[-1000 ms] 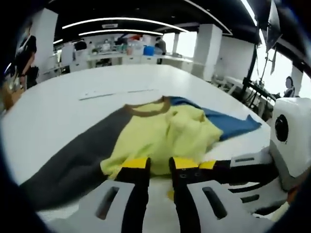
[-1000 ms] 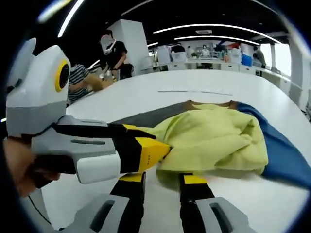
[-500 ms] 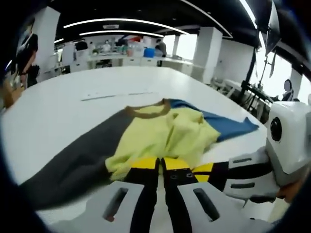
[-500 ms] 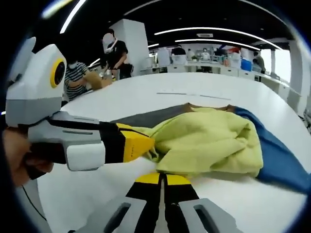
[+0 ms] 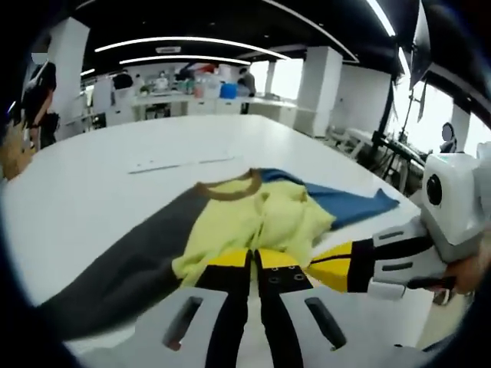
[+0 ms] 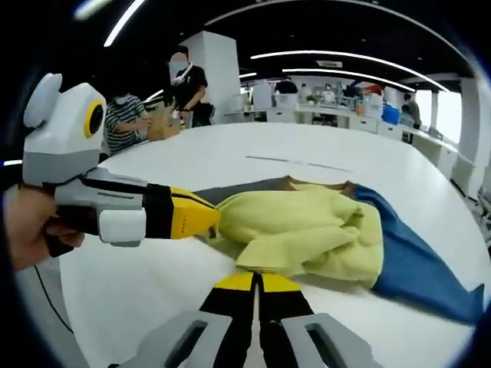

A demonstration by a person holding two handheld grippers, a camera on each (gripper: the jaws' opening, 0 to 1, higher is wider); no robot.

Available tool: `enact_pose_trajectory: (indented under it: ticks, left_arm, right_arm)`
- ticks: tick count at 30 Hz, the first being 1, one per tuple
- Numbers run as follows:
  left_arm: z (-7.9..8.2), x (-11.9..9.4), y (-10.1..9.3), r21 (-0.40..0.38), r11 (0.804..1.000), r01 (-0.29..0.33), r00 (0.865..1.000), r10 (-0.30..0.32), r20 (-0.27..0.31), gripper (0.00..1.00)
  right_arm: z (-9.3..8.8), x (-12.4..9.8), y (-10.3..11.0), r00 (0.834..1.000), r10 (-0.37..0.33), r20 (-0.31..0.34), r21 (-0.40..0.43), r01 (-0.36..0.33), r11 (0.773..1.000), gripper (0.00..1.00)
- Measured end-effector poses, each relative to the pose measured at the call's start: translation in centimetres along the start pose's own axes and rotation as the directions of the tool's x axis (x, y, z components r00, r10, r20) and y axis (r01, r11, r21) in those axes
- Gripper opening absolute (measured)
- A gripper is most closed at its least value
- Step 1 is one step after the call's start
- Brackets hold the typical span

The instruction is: Fold the garment on the visible template until the final outline fits inside the template.

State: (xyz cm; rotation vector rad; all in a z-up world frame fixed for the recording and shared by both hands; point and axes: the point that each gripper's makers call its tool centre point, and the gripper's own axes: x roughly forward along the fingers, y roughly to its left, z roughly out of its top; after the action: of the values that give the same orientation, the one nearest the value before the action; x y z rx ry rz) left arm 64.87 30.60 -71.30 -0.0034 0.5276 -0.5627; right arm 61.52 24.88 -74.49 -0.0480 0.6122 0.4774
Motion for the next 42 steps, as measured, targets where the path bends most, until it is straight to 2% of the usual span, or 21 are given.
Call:
enact_pose_trajectory:
  ticks: [9, 16, 24, 35, 42]
  left_arm:
    - [2.3, -1.8, 0.2, 0.005, 1.000, 0.022, 0.999, -0.022, 0.047, 0.00]
    - [3.1, -3.7, 0.4, -0.001, 0.999, 0.032, 0.997, -0.032, 0.069, 0.00]
    - [3.7, -6.0, 0.9, 0.048, 0.999, 0.025, 0.996, -0.028, 0.080, 0.00]
    - [4.0, -9.3, 1.1, 0.095, 0.995, 0.039, 0.994, -0.048, 0.096, 0.00]
    - [2.9, -11.5, 0.7, 0.141, 0.988, 0.062, 0.995, -0.073, 0.071, 0.00]
  right_arm:
    - [0.7, -2.4, -0.6, 1.000, 0.009, 0.013, 0.008, -0.009, 1.000, 0.00]
    - [0.9, -4.3, -1.2, 1.000, 0.019, 0.015, 0.007, -0.019, 1.000, 0.00]
    - [0.7, -6.4, -2.7, 1.000, 0.002, 0.011, 0.002, -0.002, 1.000, 0.00]
    - [0.6, -9.3, -4.3, 1.000, -0.020, 0.014, 0.010, 0.020, 1.000, 0.00]
    - [-0.1, -11.4, -5.2, 0.999, -0.032, 0.001, 0.004, 0.032, 0.999, 0.00]
